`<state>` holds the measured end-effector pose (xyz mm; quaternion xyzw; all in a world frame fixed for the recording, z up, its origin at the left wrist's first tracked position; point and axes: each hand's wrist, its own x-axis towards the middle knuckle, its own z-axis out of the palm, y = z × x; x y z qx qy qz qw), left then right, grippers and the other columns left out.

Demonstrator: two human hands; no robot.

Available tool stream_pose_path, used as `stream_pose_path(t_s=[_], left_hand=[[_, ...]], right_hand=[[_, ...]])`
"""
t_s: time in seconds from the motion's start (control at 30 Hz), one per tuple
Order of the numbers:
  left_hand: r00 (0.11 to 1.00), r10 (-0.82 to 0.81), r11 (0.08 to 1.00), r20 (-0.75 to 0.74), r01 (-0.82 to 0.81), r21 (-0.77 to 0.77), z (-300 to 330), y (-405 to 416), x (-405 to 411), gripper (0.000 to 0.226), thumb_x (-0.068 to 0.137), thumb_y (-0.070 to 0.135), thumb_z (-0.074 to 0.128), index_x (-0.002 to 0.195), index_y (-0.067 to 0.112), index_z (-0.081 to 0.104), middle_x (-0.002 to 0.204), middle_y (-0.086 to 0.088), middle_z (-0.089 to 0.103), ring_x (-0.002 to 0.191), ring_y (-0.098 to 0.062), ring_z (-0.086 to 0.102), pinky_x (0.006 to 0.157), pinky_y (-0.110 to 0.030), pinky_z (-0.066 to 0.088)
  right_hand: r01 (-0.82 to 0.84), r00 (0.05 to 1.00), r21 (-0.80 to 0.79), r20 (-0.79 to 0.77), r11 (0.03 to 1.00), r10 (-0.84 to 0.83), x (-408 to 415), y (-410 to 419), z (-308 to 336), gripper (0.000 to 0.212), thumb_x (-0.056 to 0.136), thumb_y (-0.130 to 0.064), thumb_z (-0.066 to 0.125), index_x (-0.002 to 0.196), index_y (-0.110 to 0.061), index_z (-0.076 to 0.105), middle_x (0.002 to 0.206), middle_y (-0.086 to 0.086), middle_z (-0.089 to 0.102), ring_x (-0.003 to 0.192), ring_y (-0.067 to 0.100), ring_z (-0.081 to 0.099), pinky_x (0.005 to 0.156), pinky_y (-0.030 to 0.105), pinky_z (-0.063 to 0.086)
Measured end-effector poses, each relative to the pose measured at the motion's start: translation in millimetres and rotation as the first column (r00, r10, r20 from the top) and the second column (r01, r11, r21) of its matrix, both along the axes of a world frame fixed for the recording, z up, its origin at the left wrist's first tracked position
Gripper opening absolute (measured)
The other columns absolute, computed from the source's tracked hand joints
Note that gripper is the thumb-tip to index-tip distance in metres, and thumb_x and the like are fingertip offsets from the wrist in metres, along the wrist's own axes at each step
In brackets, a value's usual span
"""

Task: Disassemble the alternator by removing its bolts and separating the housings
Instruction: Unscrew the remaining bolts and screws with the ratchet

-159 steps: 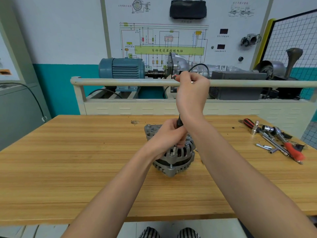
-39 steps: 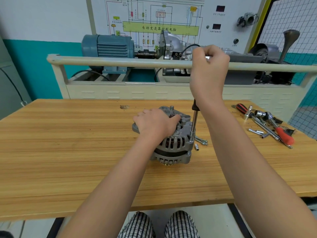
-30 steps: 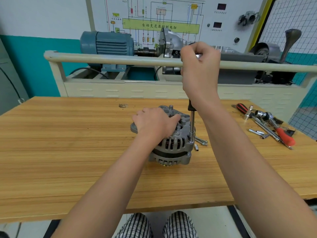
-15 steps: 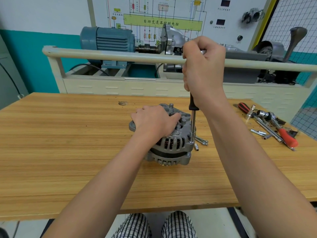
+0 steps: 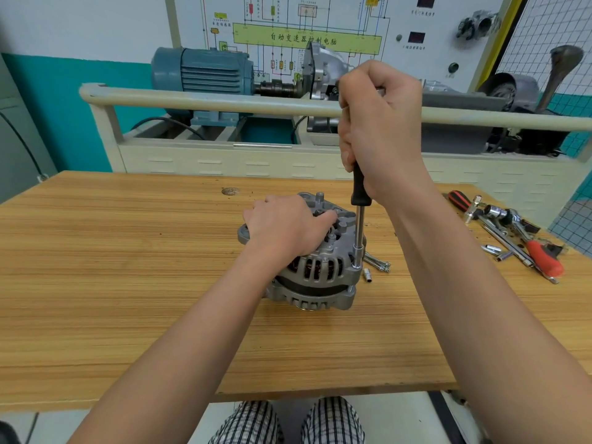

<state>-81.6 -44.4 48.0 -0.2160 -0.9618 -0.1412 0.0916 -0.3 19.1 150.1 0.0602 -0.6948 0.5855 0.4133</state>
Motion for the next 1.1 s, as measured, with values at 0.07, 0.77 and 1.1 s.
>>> stream_pose_path(t_s=[0.07, 0.77, 1.1], left_hand=[[1.0, -0.002, 1.0, -0.001, 0.002, -0.001, 0, 0, 0, 0.06, 0.082, 0.072, 0.035, 0.079, 0.014, 0.05, 0.112, -0.016, 0.06, 0.103, -0.036, 0.05, 0.074, -0.043, 0.032], [0.999, 0.037, 0.999, -0.007, -0.037, -0.008, -1, 1, 3, 0.076, 0.084, 0.074, 0.033, 0.101, 0.006, 0.063, 0.116, -0.02, 0.059, 0.109, -0.039, 0.049, 0.085, -0.046, 0.038], [0.999, -0.027, 0.999, -0.03, 0.028, 0.026, 0, 0, 2, 0.067, 0.085, 0.075, 0.034, 0.065, 0.011, 0.041, 0.102, -0.018, 0.062, 0.095, -0.036, 0.052, 0.076, -0.043, 0.038]], right_hand=[[0.003, 1.0, 0.0, 0.005, 1.0, -0.003, 0, 0, 0, 0.033, 0.092, -0.002, 0.046, 0.062, -0.014, 0.039, 0.05, 0.003, 0.028, 0.035, 0.013, 0.023, 0.037, 0.02, 0.022], [0.409, 0.907, 0.04, 0.095, 0.912, -0.411, 0, -2, -1, 0.037, 0.091, -0.021, 0.053, 0.063, -0.018, 0.03, 0.052, 0.001, 0.032, 0.047, 0.028, 0.059, 0.063, 0.054, 0.054], [0.256, 0.967, 0.038, -0.015, 0.966, -0.256, -7, -9, -6, 0.032, 0.087, -0.006, 0.055, 0.059, -0.008, 0.039, 0.034, -0.012, 0.019, 0.038, 0.01, 0.016, 0.043, 0.014, 0.02]])
